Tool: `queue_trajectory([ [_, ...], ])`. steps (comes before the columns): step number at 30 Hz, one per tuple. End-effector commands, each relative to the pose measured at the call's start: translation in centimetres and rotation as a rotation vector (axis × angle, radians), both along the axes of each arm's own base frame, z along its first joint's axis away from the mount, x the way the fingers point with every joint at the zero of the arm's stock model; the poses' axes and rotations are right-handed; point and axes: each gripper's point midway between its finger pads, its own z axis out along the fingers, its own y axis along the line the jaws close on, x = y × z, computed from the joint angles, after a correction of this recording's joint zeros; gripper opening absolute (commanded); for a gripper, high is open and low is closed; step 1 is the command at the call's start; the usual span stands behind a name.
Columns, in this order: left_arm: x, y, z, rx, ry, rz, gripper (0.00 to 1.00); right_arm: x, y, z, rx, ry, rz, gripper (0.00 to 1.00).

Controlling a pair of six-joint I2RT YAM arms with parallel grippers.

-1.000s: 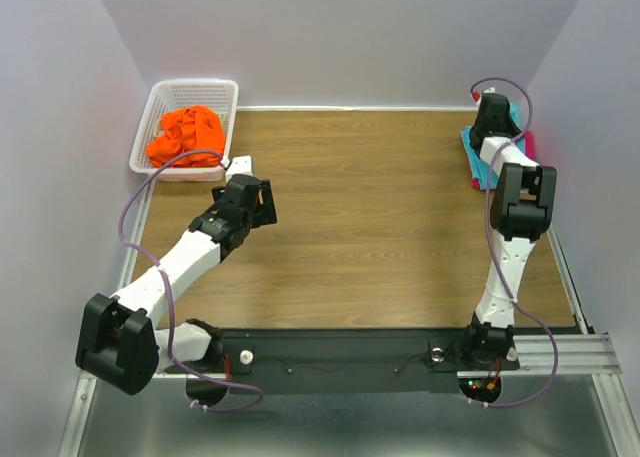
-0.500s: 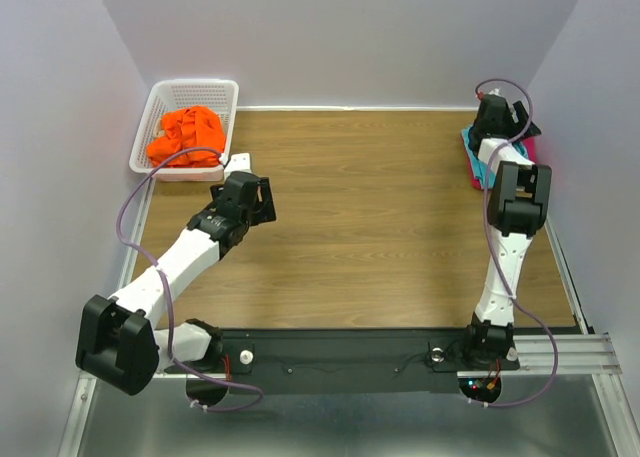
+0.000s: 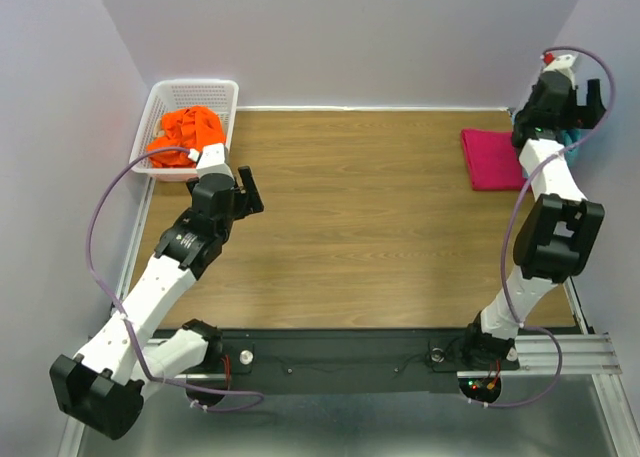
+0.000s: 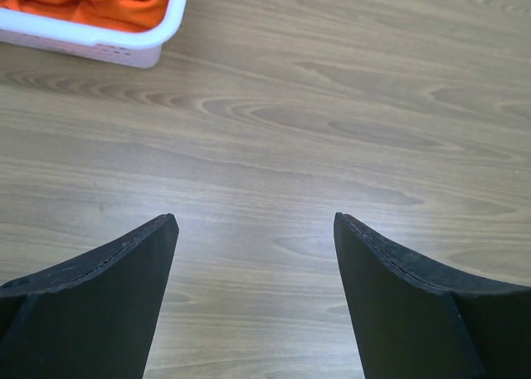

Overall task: Fold and stack the t-shirts
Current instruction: Neatly place the folded tshirt to the corner

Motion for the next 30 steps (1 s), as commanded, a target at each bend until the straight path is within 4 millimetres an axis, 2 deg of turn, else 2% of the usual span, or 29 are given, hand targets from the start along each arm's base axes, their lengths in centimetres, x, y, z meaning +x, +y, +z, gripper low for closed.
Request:
queue_trajectory([
  [1,-0.5,0.8,2.0,-0.012,-0.056,0.021,0.88,0.6,-1.1,-0.8,0.069,-0.131,0.055,1.0],
  [4,-1.0,0.7,1.9,-0.022,-0.052,0.006,0.88,2.8,-0.2,-5.0,0.142,-0.098,0.141,1.0],
  [5,-1.2,0.7,1.7,-0.018,-0.042,0.002,0.88,3.7,-0.1,-7.3,0.179,-0.072,0.145,0.99],
  [7,-1.4,0.9,1.9,-0.012,-0.037,0.006,0.88,4.1,-0.5,-9.4,0.206,-0.045,0.118,0.98],
  [8,-1.6,1.1,1.6,0.001,-0.027,0.009,0.88,4.3,-0.8,-11.0,0.213,-0.021,0.098,0.94],
  [10,-1.7,1.5,1.7,0.018,-0.026,0.017,0.88,4.4,-0.9,-11.6,0.211,-0.004,0.089,0.7],
  [11,-1.8,1.6,1.5,0.027,-0.018,0.018,0.88,4.4,-0.9,-11.7,0.208,0.005,0.089,0.52],
  [12,-1.8,1.7,1.5,0.031,-0.017,0.021,0.88,4.4,-0.8,-11.1,0.207,-0.004,0.097,0.21],
  [13,-1.8,1.8,1.5,0.033,-0.019,0.023,0.88,4.4,-0.7,-10.8,0.211,-0.013,0.103,0.12],
  [14,-1.8,1.7,1.5,0.032,-0.02,0.022,0.88,4.3,-0.6,-10.6,0.213,-0.015,0.11,0.08],
  [16,-1.7,1.6,1.2,0.03,-0.018,0.017,0.88,4.1,-0.5,-9.9,0.208,-0.017,0.114,0.08],
  [18,-1.6,1.4,1.1,0.027,-0.018,0.011,0.88,4.1,0.1,-9.9,0.23,-0.014,0.146,0.13],
  [19,-1.6,1.3,1.0,0.023,-0.018,0.008,0.88,4.2,0.3,-9.9,0.242,-0.017,0.16,0.3],
  [22,-1.5,1.1,0.9,0.017,-0.018,0.0,0.88,4.1,1.4,-10.7,0.318,-0.031,0.19,0.54],
  [23,-1.5,1.1,1.0,0.015,-0.021,-0.001,0.88,4.1,1.7,-11.4,0.335,-0.023,0.198,0.57],
  [28,-1.4,1.2,0.6,0.025,-0.009,0.003,0.88,4.2,2.5,-14.0,0.405,-0.006,0.212,0.61],
  [30,-1.3,1.1,0.4,0.031,0.001,-0.001,0.88,3.8,3.1,-15.6,0.446,0.028,0.22,0.61],
])
